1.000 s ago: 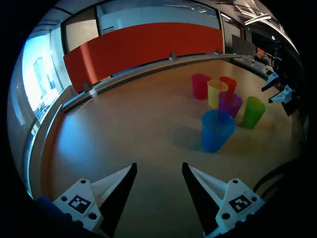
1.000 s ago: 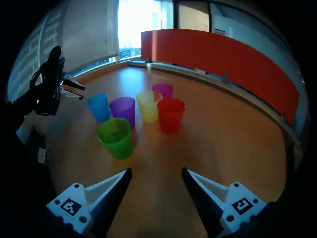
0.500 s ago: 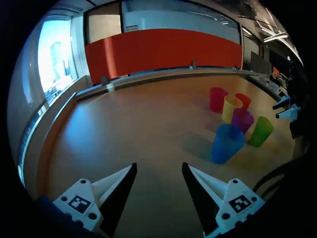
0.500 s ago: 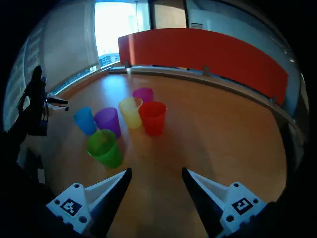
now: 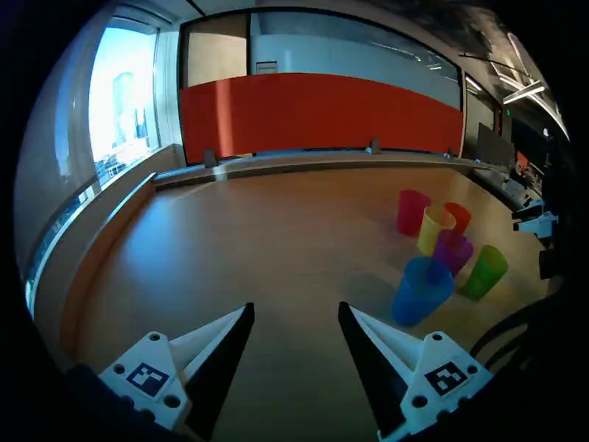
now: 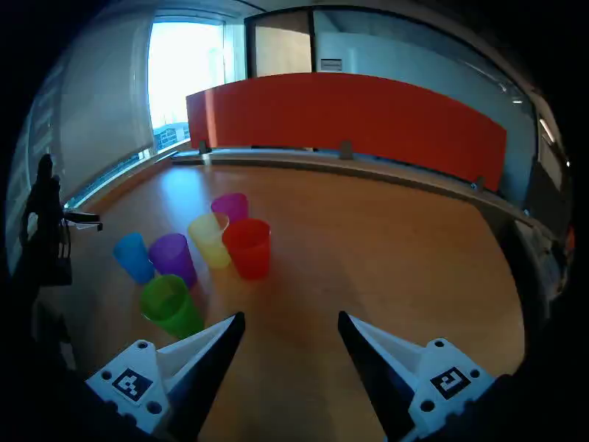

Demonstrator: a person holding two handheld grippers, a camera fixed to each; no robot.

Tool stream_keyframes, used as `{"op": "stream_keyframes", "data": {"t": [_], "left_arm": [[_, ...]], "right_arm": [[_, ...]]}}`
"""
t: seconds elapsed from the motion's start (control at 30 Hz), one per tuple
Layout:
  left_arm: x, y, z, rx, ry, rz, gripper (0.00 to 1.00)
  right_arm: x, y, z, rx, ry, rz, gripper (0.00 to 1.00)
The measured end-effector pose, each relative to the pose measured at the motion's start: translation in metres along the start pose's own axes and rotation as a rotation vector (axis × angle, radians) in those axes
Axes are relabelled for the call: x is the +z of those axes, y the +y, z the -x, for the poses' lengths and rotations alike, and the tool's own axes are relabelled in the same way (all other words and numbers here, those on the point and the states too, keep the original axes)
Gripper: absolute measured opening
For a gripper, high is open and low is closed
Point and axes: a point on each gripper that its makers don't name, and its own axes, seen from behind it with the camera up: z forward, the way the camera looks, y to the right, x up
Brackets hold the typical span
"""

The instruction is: Pour water

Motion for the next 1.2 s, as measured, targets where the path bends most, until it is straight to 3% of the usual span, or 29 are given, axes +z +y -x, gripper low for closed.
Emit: {"op": "stream_keyframes", "data": {"t": [0.47, 0.87, 1.2], "left_arm": [[-0.014, -0.010, -0.030, 0.001, 0.179, -0.088, 0.84], [-0.022, -0.004, -0.058, -0.023, 0.346, -0.111, 0.84], [-0.031, -0.012, -0.081, -0.057, 0.488, -0.158, 0.84]], "right_arm": [[0.004, 0.011, -0.034, 0.004, 0.188, 0.084, 0.98], [0.008, 0.023, -0.059, 0.030, 0.354, 0.165, 0.98], [-0.009, 0.041, -0.090, 0.001, 0.559, 0.276, 0.98]]}}
